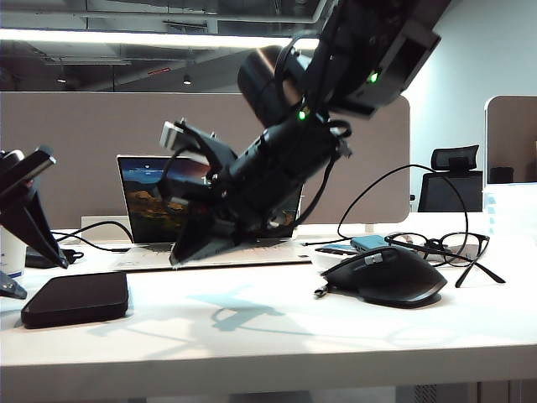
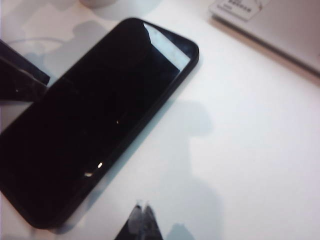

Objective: Pick up the black phone, pick up the charger plug, insert the charger plug into the phone's charging port, and finally place the connected phone back on the desk.

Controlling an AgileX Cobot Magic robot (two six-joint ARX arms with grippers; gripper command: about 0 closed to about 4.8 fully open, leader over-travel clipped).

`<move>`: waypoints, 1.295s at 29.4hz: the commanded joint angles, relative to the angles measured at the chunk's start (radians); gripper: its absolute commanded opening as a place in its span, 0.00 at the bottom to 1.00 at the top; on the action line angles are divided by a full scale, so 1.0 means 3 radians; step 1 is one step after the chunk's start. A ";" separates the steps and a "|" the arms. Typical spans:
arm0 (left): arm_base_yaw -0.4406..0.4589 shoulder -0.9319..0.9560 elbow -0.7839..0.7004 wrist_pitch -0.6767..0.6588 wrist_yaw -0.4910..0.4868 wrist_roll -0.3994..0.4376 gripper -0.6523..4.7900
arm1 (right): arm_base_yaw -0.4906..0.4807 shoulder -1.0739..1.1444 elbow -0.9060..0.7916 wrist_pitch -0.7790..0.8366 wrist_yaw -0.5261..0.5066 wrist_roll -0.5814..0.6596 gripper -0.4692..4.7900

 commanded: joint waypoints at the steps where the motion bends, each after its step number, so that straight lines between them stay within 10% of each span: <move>1: 0.0000 0.0080 0.0005 0.0028 0.0039 -0.0009 0.57 | 0.0003 0.0046 0.0013 0.0108 -0.0017 -0.0010 0.08; 38: -0.0168 0.0439 0.0006 0.0470 0.0852 -0.0182 0.56 | 0.0070 0.0353 0.0013 0.0487 -0.0191 -0.0024 0.08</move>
